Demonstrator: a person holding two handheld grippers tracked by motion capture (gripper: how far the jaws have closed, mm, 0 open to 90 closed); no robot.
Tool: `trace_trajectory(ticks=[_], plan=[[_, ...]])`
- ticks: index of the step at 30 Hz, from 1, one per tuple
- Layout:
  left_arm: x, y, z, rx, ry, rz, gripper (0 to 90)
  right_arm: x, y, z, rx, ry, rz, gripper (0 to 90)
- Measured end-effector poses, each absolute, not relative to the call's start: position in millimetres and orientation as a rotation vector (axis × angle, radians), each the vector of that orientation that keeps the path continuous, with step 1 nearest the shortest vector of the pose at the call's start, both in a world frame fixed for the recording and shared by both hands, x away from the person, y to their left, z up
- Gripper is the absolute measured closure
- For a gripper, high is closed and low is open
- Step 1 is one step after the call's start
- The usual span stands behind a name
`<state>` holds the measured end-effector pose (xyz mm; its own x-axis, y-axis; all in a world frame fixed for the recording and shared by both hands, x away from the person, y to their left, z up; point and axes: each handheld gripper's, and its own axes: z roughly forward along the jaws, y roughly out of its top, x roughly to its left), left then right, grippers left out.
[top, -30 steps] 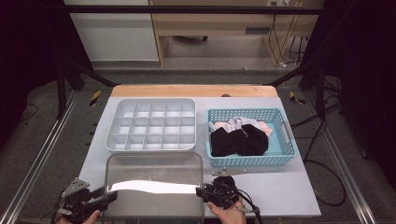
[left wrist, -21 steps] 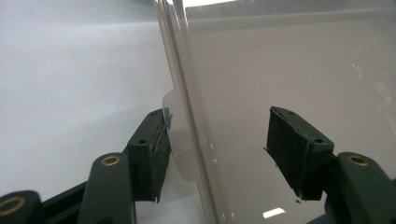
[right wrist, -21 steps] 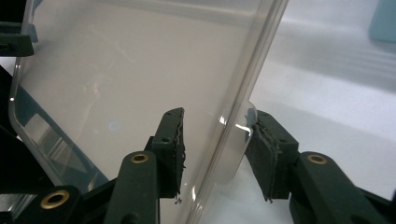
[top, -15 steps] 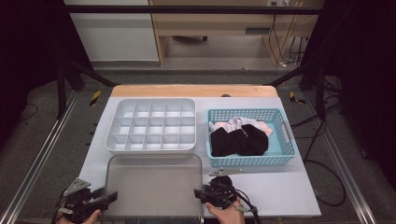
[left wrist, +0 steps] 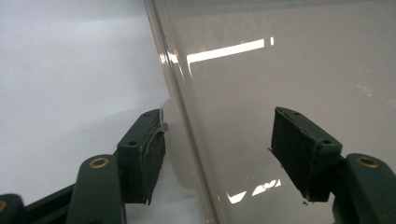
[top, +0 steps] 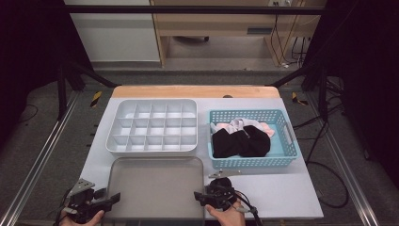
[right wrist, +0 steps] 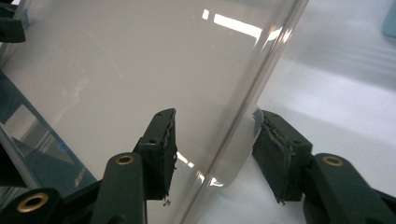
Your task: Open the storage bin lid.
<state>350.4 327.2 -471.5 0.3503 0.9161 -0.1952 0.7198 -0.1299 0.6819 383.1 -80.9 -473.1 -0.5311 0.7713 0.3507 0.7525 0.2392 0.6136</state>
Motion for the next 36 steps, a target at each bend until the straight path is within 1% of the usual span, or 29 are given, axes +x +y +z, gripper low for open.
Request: trace_trajectory(ticks=[3,6,7,10,14,17,22,27,29,36], plan=[[350.6,326.5,-471.7,1.913,1.423,0.357,33.3,383.3,-80.4,-472.0,1.476,2.426,1.178,49.9],[351.4,323.7,-473.1,1.941,1.412,0.397,33.3,381.9,-79.2,-469.3,1.454,2.415,1.178,48.1],[351.8,323.0,-473.2,1.941,1.413,0.396,32.8,381.7,-79.1,-469.9,1.440,2.408,1.182,50.3],[352.4,323.3,-473.3,1.944,1.412,0.404,31.7,381.6,-77.7,-470.3,1.444,2.430,1.200,50.0],[353.8,324.4,-472.8,1.939,1.408,0.428,27.9,382.7,-80.2,-468.5,1.418,2.404,1.218,48.6],[356.6,325.7,-471.1,1.918,1.393,0.459,25.8,385.0,-85.9,-466.7,1.389,2.365,1.261,47.2],[364.1,326.3,-467.5,1.893,1.377,0.501,25.8,390.0,-94.8,-465.2,1.356,2.314,1.281,44.7],[372.9,324.9,-461.1,1.858,1.346,0.512,25.4,392.0,-100.3,-459.2,1.312,2.290,1.310,41.3],[377.8,325.1,-458.5,1.854,1.335,0.517,25.2,392.1,-100.3,-454.6,1.272,2.282,1.323,40.1],[395.1,327.7,-444.1,1.752,1.338,0.531,25.4,392.2,-108.3,-435.4,1.209,2.240,1.376,39.3]])
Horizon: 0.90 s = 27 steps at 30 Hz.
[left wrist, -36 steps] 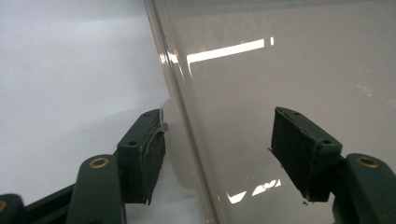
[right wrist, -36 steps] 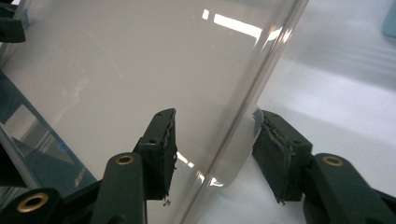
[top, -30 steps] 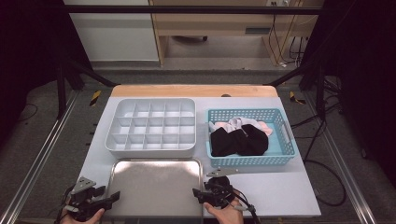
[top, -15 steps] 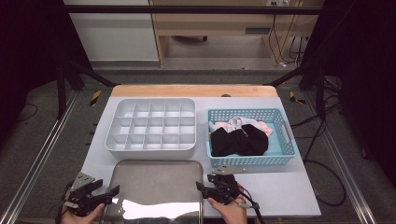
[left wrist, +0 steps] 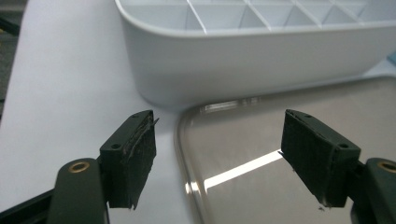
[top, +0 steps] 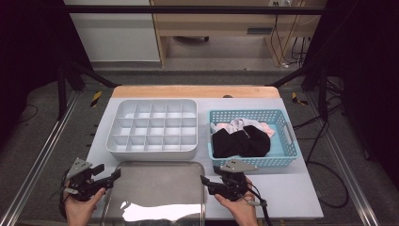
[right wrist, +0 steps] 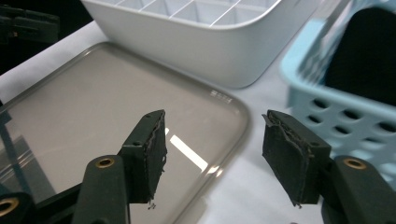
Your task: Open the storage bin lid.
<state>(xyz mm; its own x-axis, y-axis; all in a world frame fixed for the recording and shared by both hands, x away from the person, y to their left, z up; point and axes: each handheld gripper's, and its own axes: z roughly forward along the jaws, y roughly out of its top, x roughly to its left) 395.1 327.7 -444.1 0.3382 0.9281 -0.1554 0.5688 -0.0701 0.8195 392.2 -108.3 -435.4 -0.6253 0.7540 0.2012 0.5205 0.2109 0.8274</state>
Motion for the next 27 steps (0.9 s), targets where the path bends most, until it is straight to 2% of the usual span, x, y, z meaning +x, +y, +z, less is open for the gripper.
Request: trace_trajectory(ticks=[4,13,27], plan=[[402.2,322.4,-437.8,1.729,1.322,0.558,25.9,395.8,-117.6,-423.4,1.201,2.186,1.380,39.3],[408.3,304.2,-439.8,1.733,1.287,0.606,31.1,408.7,-140.6,-402.6,1.200,2.053,1.427,31.9],[397.4,322.0,-446.6,1.670,1.303,0.629,33.6,449.2,-174.6,-375.6,1.220,1.918,1.349,31.7]])
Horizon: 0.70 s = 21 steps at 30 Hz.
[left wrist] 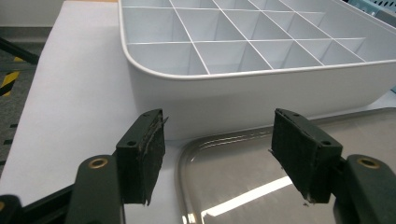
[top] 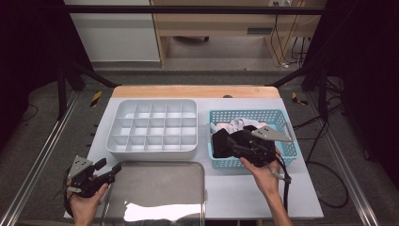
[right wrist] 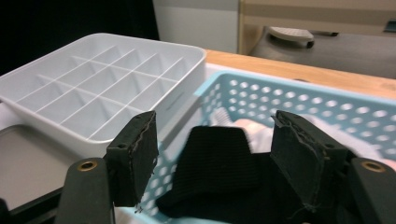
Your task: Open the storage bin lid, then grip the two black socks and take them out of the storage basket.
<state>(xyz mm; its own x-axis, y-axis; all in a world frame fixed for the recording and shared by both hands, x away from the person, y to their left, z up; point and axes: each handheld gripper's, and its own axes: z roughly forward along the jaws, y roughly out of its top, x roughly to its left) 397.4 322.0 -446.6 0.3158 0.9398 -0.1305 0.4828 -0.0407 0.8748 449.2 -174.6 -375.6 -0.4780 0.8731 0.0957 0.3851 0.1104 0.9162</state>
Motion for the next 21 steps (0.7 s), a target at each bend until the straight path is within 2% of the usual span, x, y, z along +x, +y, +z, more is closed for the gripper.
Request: trace_trajectory(ticks=[9,11,21], plan=[[397.5,320.3,-450.1,1.672,1.306,0.626,32.8,478.6,-191.2,-363.1,1.267,1.859,1.343,32.1],[397.4,321.6,-449.9,1.666,1.304,0.622,32.4,485.6,-195.0,-362.4,1.280,1.844,1.332,35.8],[397.9,319.5,-450.7,1.733,1.281,0.625,33.7,508.1,-209.3,-377.3,1.327,1.884,1.192,38.7]])
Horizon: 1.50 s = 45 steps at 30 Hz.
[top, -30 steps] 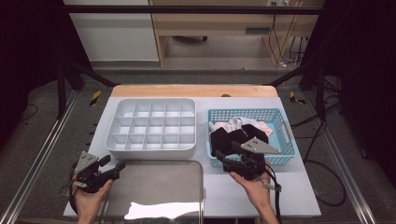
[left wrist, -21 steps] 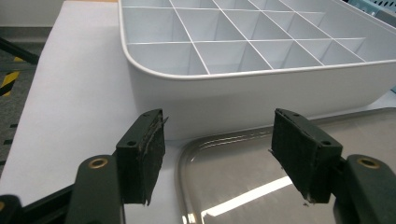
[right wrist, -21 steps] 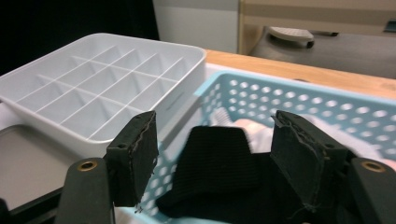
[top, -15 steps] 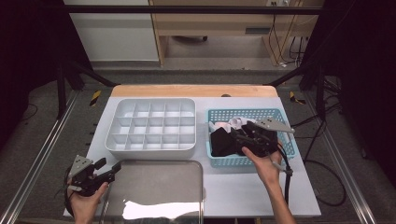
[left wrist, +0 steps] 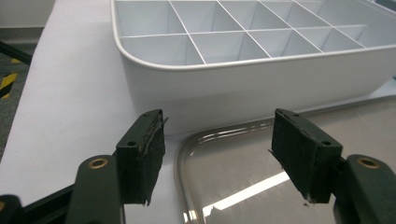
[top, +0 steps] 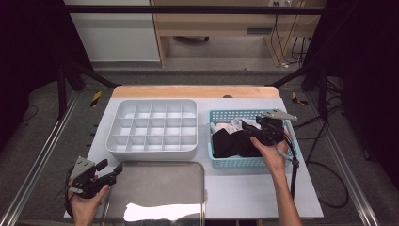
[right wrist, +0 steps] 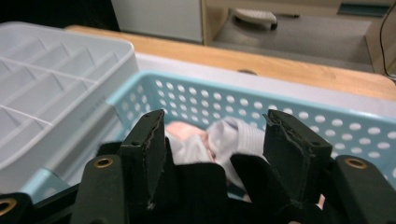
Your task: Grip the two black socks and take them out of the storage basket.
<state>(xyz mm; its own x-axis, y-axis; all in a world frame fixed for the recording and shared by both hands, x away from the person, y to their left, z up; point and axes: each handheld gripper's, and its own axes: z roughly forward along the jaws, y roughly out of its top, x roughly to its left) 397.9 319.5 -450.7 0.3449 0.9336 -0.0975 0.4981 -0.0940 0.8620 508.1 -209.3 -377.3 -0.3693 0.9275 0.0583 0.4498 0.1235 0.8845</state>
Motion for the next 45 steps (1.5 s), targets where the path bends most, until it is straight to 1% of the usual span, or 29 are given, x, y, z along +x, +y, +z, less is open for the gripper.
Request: trace_trajectory(ticks=[6,8,10,20,28,34,39,45], plan=[[397.4,321.1,-450.8,1.745,1.279,0.666,37.5,515.2,-213.3,-389.5,1.375,1.928,1.079,38.0],[397.5,321.4,-450.7,1.736,1.267,0.658,40.4,517.7,-216.0,-393.0,1.387,1.929,1.063,38.0],[397.5,321.7,-450.8,1.733,1.265,0.669,40.9,521.0,-220.1,-396.7,1.401,1.923,1.037,38.0],[399.6,321.2,-452.1,1.748,1.267,0.632,40.3,534.4,-227.4,-408.1,1.432,1.931,0.976,39.6],[400.0,322.2,-452.5,1.758,1.279,0.620,40.0,539.7,-229.9,-412.0,1.515,1.962,0.934,44.4],[400.2,322.0,-452.9,1.763,1.279,0.617,40.4,537.9,-227.9,-406.1,1.472,1.923,0.972,43.9],[400.2,322.2,-453.2,1.765,1.281,0.614,40.6,545.7,-226.7,-401.8,1.463,1.908,0.979,44.9],[400.3,320.8,-454.3,1.775,1.280,0.610,41.0,554.3,-227.2,-407.3,1.512,1.927,0.954,45.3]])
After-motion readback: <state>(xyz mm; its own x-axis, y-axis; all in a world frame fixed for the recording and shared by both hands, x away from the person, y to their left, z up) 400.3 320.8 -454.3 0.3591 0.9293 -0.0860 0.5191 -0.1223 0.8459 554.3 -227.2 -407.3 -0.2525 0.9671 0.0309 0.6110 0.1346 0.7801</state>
